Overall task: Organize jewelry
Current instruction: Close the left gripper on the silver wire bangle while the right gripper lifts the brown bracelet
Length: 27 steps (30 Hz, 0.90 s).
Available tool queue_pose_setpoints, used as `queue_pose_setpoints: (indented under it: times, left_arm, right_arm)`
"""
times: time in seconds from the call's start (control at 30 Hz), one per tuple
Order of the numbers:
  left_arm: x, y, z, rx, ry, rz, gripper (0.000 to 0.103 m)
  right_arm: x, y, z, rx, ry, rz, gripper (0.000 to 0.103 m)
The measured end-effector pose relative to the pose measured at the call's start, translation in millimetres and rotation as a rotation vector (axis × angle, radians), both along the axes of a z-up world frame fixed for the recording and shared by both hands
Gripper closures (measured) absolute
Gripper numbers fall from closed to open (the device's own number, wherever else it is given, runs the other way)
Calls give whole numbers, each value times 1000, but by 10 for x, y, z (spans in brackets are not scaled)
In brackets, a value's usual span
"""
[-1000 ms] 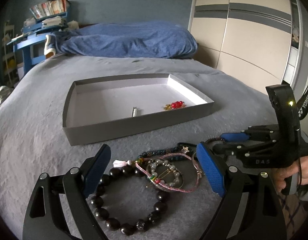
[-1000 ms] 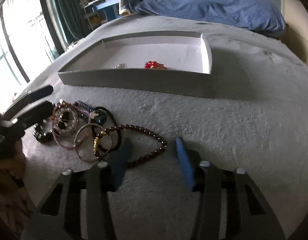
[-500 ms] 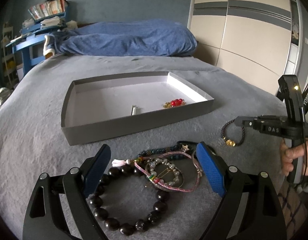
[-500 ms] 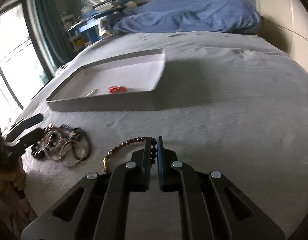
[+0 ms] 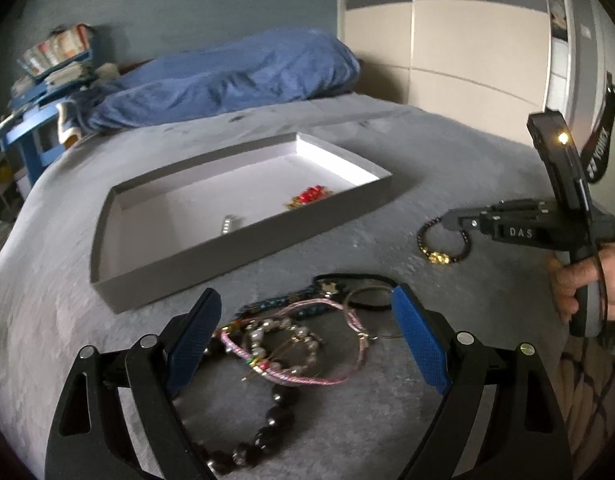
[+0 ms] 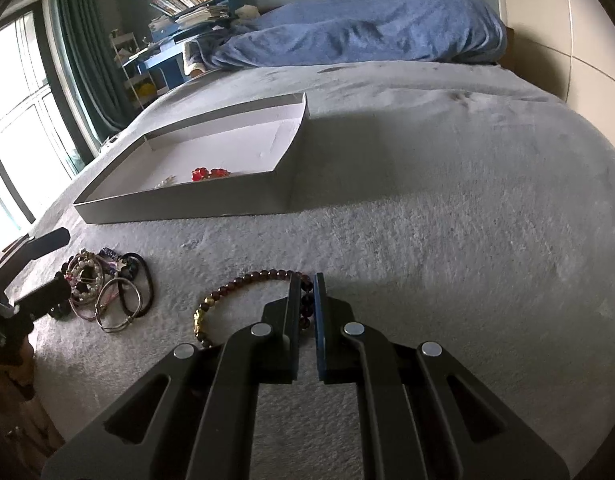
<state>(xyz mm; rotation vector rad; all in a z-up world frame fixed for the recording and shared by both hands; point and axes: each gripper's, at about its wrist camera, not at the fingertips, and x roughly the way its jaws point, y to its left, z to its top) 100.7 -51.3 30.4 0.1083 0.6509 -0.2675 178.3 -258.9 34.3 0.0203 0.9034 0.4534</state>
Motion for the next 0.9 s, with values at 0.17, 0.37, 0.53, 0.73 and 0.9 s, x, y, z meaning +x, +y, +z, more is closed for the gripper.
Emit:
queue_pose_setpoints:
  times: [0.17, 0.37, 0.53, 0.73, 0.9]
  left_arm:
    - [-6, -239, 6, 54, 7, -95, 18]
    - [31, -512, -126, 173, 58, -145, 27]
    - [172, -526, -228, 195, 141, -115, 38]
    - [142, -507, -221, 181, 139, -126, 54]
    - [92, -447, -139, 138, 98, -124, 54]
  right_arm:
    - [18, -10, -8, 3, 8, 1, 97]
    - [24, -7, -14, 7, 10, 1, 97]
    - [21, -3, -13, 8, 11, 1, 97]
    - [21, -3, -11, 7, 10, 1, 97]
    - [-22, 8, 18, 17, -20, 8, 97]
